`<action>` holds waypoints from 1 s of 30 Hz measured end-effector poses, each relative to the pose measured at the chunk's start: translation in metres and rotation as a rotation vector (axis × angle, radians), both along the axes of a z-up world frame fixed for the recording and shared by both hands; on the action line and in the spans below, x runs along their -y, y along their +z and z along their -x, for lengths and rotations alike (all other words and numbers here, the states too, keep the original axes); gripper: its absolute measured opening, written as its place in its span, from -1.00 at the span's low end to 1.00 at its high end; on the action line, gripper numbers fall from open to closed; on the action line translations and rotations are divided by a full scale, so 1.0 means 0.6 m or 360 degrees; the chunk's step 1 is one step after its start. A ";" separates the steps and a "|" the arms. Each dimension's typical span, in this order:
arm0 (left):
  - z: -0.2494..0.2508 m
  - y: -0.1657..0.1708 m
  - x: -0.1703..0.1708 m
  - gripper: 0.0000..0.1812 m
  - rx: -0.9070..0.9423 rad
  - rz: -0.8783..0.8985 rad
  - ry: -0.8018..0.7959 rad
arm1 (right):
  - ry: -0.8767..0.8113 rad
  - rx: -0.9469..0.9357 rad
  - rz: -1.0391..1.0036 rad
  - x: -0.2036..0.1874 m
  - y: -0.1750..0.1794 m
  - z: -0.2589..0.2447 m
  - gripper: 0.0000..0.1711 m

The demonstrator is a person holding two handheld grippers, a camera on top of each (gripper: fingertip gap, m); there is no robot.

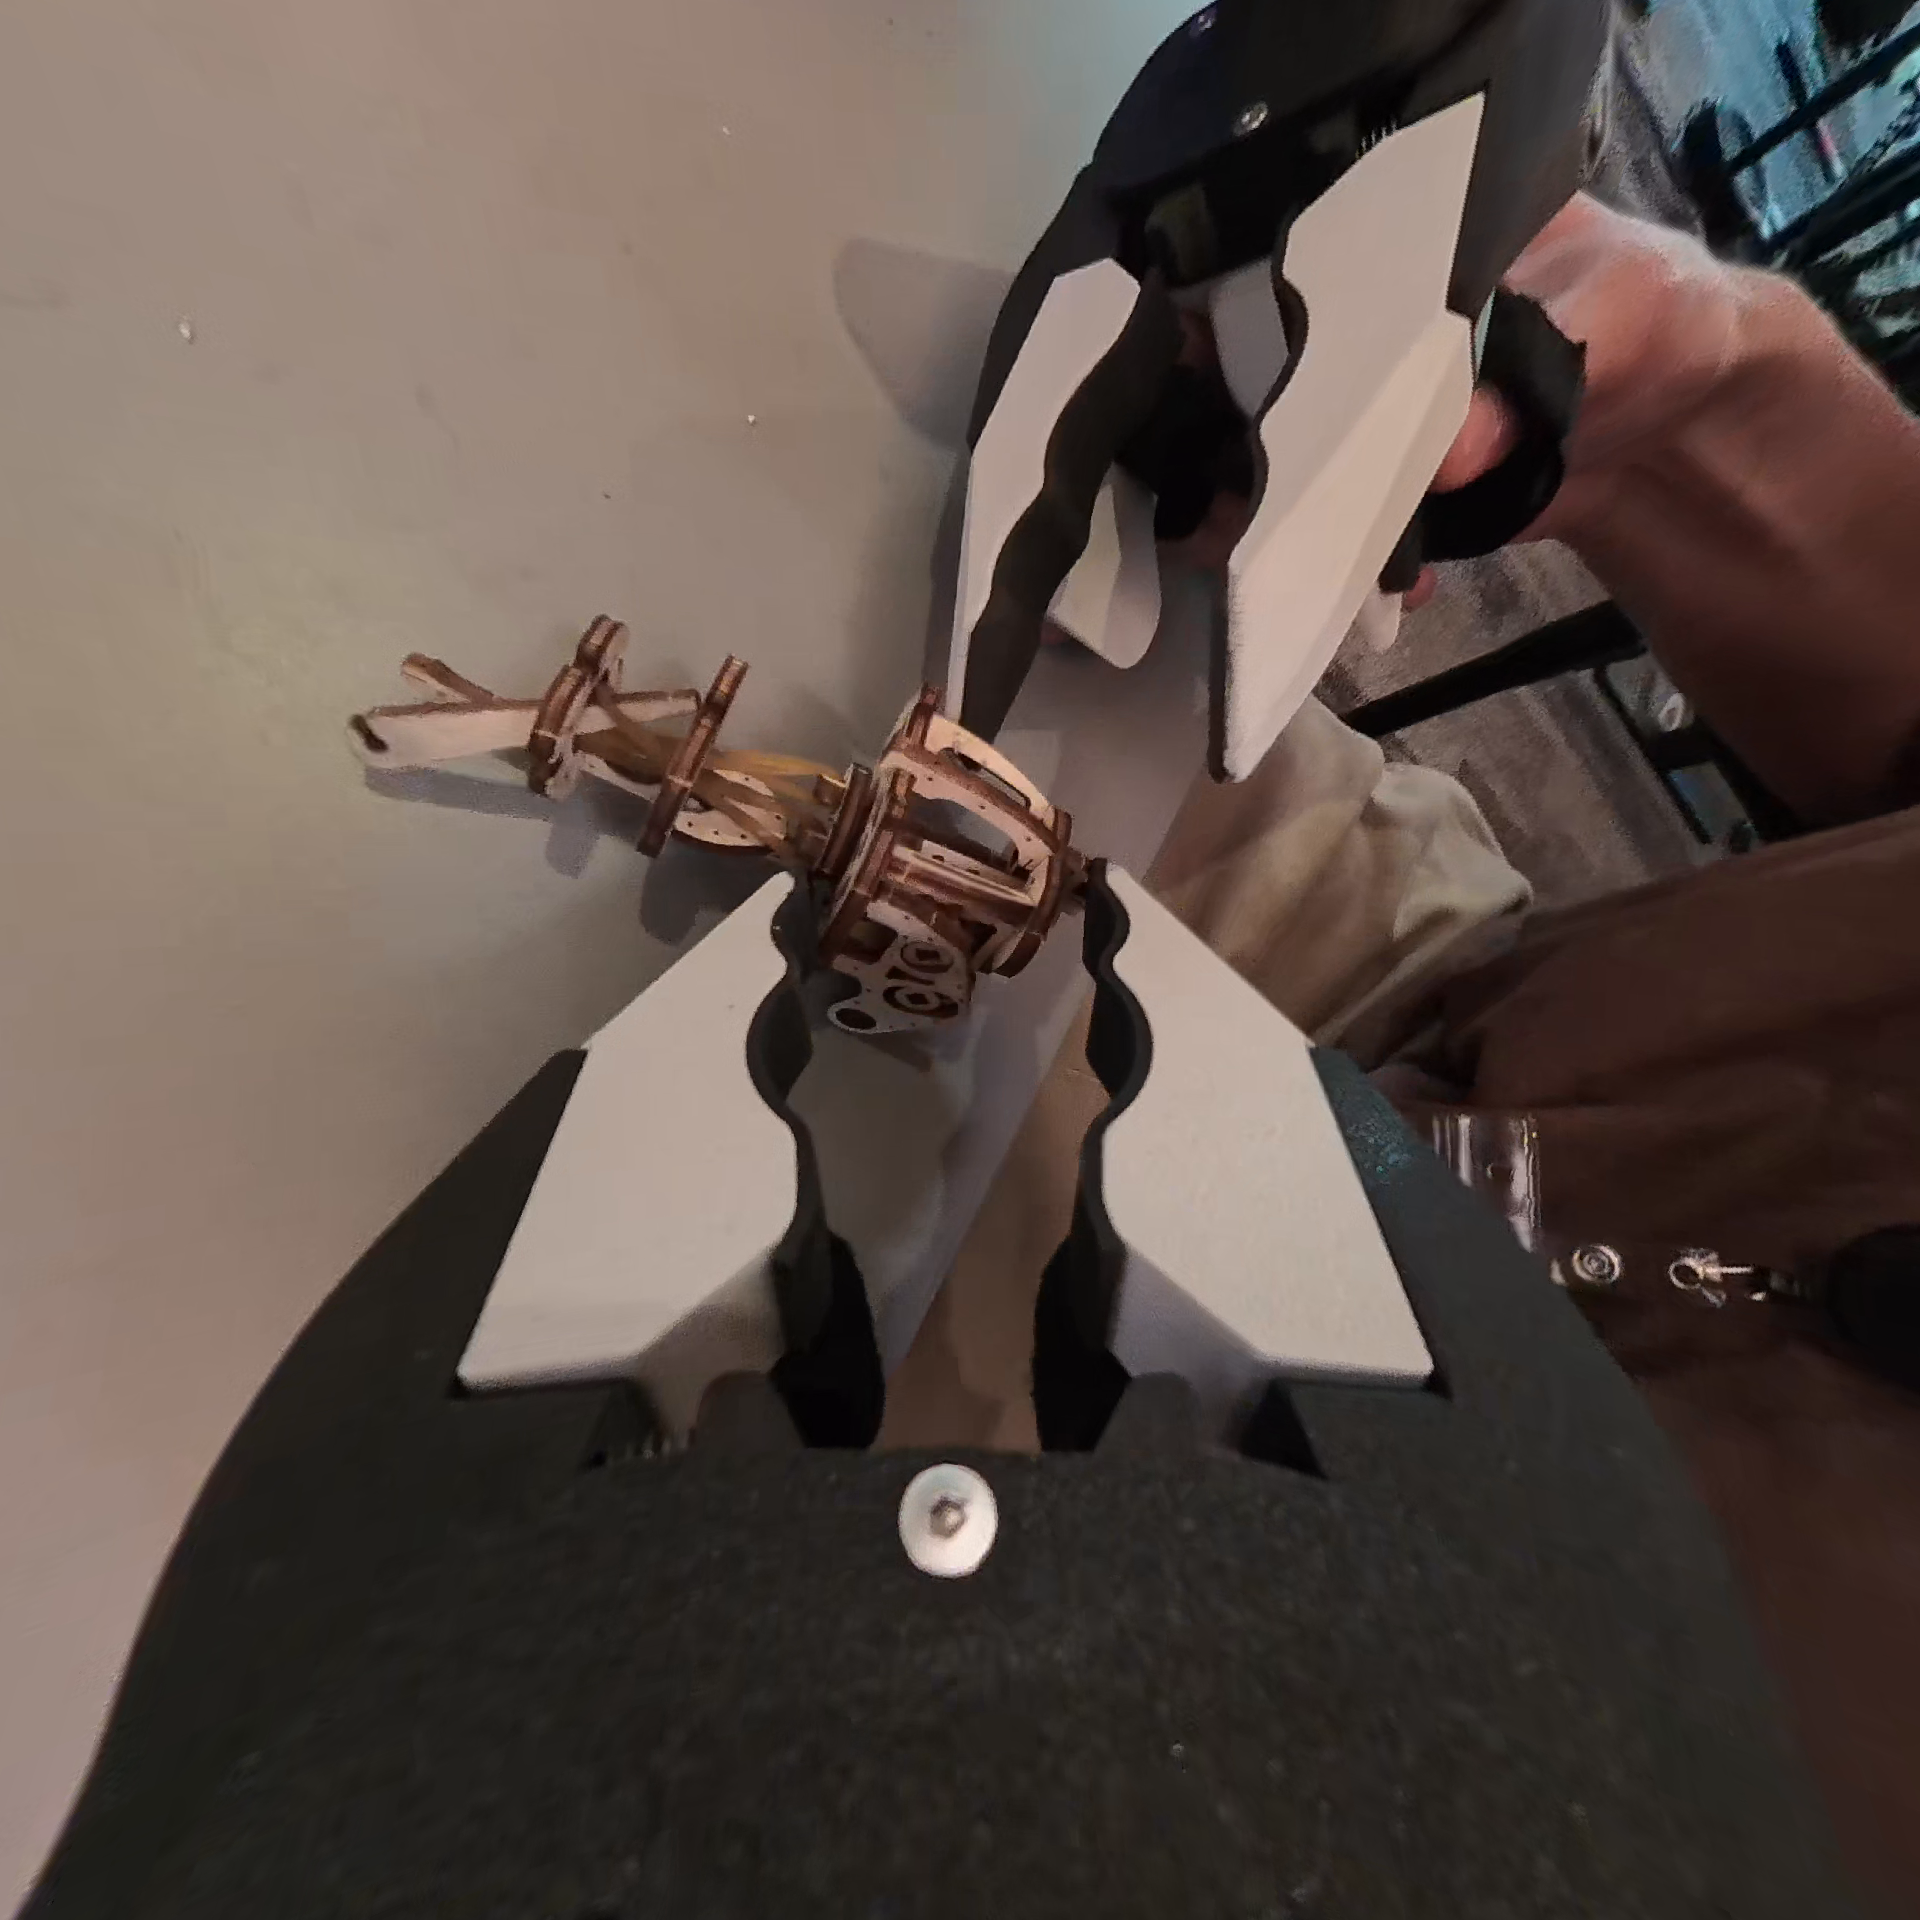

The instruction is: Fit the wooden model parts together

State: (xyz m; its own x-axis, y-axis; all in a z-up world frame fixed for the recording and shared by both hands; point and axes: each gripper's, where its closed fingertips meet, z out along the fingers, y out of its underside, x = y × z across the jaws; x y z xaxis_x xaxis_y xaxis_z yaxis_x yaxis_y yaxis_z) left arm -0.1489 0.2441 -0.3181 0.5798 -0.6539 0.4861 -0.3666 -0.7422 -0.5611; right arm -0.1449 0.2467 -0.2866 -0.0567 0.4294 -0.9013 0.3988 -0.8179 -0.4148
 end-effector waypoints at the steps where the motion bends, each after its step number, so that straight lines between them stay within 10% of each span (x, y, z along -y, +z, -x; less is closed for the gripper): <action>1: 0.001 0.002 0.000 -0.47 -0.0013 -0.0033 -0.0024 | -0.0006 -0.0018 0.0012 0.000 0.003 0.001 -0.46; 15: 0.000 0.086 -0.005 -0.47 -0.0158 -0.1056 -0.0327 | -0.0192 -0.0185 -0.0157 -0.102 0.085 0.000 -0.53; 30: -0.039 0.160 0.050 -0.47 0.0341 -0.0906 -0.0478 | 0.0401 -0.0604 0.0382 -0.073 0.143 0.026 -0.52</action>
